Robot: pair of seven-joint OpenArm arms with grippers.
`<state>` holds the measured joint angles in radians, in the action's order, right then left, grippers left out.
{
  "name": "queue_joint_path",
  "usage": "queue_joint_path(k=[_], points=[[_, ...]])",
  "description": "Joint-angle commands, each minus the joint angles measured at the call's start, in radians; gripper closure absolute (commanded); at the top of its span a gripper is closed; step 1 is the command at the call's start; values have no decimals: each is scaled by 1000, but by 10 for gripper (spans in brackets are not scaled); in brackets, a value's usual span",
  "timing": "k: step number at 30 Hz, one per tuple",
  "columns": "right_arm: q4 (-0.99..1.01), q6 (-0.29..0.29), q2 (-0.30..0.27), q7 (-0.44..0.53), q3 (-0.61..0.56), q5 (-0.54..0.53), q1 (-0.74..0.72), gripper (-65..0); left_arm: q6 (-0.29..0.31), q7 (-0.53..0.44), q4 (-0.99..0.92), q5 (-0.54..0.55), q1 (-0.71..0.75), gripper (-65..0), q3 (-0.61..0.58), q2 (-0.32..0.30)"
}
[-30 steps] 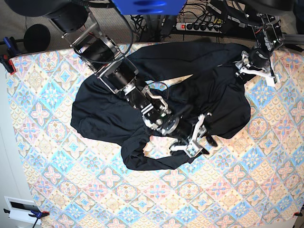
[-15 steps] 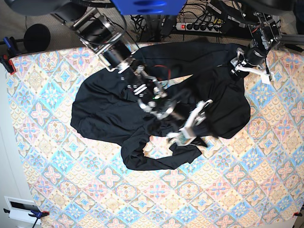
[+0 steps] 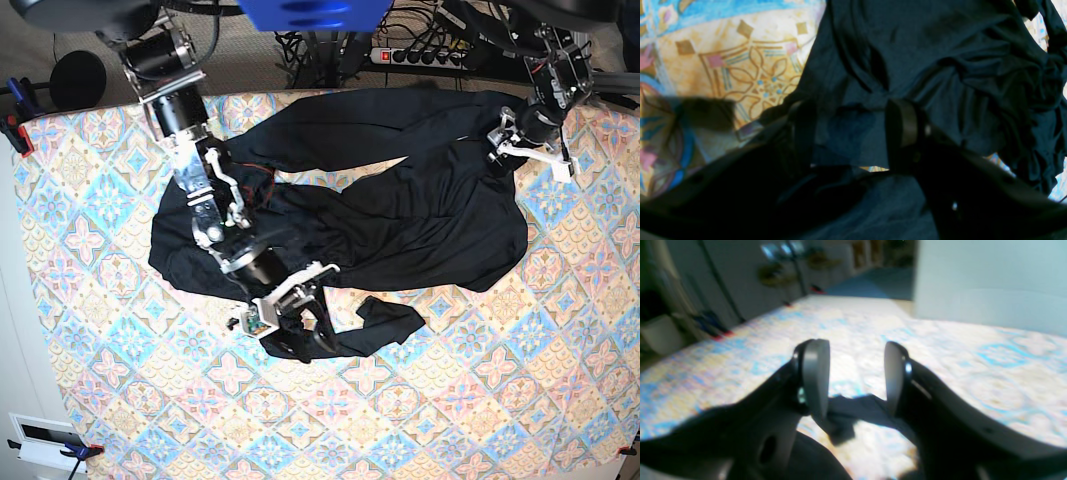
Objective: Layout the t-shirt on the table in an organized manner, then fold the t-shirt properly
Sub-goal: 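Lift the fabric with the right gripper and sweep it outward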
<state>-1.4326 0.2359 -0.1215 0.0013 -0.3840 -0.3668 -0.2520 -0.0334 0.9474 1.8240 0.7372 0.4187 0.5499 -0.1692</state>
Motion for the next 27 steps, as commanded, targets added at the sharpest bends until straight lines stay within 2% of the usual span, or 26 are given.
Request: queue_joint_path(k=[1, 4, 8, 10, 13, 14, 17, 27], points=[[-35, 7, -19, 35, 23, -10, -16, -254, 3, -5, 23, 11, -11, -307, 3, -13], [-53, 7, -53, -22, 95, -10, 13, -253, 3, -5, 23, 11, -21, -307, 3, -13], [-53, 7, -57, -152, 213, -10, 26, -225, 5, -5, 23, 11, -22, -274, 2, -13], [-49, 7, -59, -223, 256, -10, 24, -168, 5, -8, 23, 11, -22, -210, -20, -20], [-49, 7, -60, -318, 334, -10, 26, -24, 5, -12, 23, 12, -24, -36, -67, -68], [-49, 7, -60, -346, 357, -8, 26, 0, 5, -12, 23, 12, -24, 0, -70, -72], [-49, 7, -82, -396, 422, -8, 66, 0, 5, -12, 23, 14, -37, -8, -70, -92], [-56, 7, -197, -407, 425, -8, 178, 0, 5, -5, 18, 11, -114, 0, -27, -83]])
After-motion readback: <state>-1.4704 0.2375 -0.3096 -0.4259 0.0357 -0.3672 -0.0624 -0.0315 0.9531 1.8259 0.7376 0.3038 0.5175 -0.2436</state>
